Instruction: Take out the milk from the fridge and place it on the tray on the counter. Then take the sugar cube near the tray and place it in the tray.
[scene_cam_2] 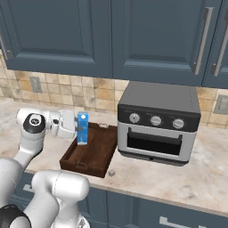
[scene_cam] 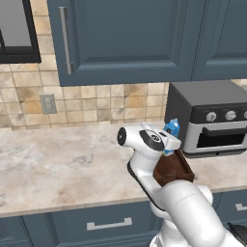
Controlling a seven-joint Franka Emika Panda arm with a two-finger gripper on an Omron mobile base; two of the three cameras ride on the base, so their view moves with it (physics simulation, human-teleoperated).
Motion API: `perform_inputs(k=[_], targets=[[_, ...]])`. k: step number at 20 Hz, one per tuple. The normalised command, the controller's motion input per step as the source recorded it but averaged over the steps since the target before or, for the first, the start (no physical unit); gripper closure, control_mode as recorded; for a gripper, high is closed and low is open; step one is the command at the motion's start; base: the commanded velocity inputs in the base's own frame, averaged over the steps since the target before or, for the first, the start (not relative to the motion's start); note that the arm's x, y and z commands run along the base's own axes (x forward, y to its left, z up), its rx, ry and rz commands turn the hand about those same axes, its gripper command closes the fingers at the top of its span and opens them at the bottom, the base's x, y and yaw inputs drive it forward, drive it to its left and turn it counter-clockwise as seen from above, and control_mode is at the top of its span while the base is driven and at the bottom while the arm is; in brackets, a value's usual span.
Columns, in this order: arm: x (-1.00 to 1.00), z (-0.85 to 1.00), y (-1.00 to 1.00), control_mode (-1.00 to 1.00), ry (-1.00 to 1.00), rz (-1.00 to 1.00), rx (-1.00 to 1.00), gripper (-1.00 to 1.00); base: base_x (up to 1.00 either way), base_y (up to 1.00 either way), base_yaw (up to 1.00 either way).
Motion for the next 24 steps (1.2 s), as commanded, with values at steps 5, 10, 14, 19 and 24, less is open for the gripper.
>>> perform_inputs(k=[5,10,14,19,24], targets=[[0.25,-0.19,-0.14,-1.0,0.0,0.0,0.0,1.0,0.0,0.0,0.0],[0.26,-0.16,-0.11,-1.0,0.03,0.0,0.0,1.0,0.0,0.0,0.0],[0.21,-0.23,0.0,-1.0,0.06,0.0,0.0,1.0,0.0,0.0,0.0],[0.15,-0.24,0.0,-1.0,0.03,0.0,0.0,1.0,0.0,0.0,0.0],[0.04,-0.25,0.0,-1.0,0.0,0.0,0.0,1.0,0.0,0.0,0.0]])
